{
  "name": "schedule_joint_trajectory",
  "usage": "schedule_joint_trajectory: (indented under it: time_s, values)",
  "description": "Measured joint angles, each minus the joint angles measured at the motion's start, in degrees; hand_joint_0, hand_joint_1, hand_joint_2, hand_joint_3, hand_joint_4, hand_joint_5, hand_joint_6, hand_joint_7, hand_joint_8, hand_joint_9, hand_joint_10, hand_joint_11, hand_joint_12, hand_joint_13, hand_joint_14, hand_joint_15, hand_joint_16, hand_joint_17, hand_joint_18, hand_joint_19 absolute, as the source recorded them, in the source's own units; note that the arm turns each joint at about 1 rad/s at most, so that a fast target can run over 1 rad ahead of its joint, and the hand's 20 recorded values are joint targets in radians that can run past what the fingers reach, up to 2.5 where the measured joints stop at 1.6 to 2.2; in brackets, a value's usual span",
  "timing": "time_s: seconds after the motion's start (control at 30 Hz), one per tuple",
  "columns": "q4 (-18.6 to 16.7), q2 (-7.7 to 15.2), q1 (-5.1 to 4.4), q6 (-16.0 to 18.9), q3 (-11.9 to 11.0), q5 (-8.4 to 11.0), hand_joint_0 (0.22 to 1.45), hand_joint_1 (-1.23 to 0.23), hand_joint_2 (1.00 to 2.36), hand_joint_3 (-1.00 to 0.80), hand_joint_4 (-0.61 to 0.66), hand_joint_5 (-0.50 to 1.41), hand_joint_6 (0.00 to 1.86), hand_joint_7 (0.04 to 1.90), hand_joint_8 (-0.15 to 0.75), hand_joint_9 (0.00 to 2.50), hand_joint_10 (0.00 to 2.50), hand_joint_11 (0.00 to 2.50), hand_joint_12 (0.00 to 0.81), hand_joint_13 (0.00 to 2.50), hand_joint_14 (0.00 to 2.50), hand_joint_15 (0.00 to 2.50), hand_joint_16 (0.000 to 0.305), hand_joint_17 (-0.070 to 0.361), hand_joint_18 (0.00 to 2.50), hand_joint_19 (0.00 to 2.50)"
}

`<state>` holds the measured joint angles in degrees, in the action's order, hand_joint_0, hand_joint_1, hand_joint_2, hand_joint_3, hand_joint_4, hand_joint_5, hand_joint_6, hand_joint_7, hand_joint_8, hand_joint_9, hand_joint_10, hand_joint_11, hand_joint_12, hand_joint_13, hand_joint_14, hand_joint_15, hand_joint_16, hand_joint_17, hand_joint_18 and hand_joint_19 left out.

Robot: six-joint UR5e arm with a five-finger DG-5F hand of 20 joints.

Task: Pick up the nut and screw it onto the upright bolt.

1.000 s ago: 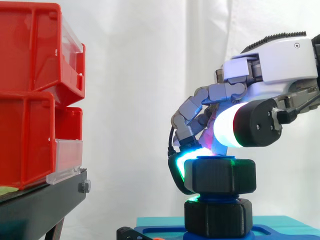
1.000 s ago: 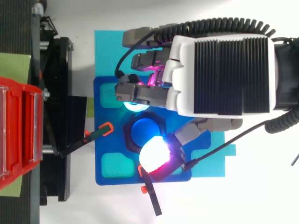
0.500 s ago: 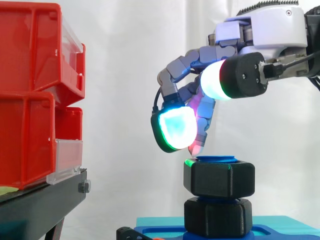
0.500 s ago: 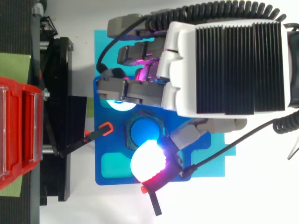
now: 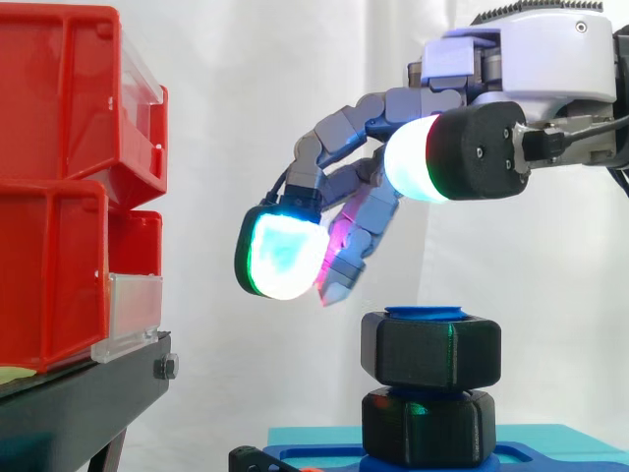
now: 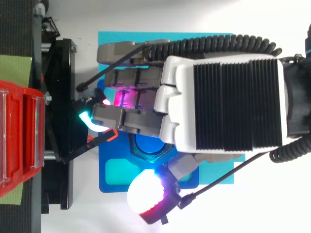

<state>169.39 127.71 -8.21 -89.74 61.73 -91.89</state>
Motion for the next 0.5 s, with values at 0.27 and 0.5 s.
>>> schedule_joint_trajectory:
  time_s: [0.27,0.5]
  values:
    - [-0.36,0.03,-0.9,0.23,0.38,0.92,0.5,-0.14,1.0,-0.5,0.2,-0.1,0.5,0.68,0.199,0.67,0.0,0.0,0.226,0.59,0.0,0.0,0.025,0.056,0.27,0.0]
    - [0.12,0.02,-1.31,0.28,0.77,1.32,0.5,-0.13,1.0,-0.5,0.21,-0.09,0.5,0.76,0.203,0.64,0.0,0.0,0.233,0.59,0.0,0.0,0.025,0.057,0.27,0.0]
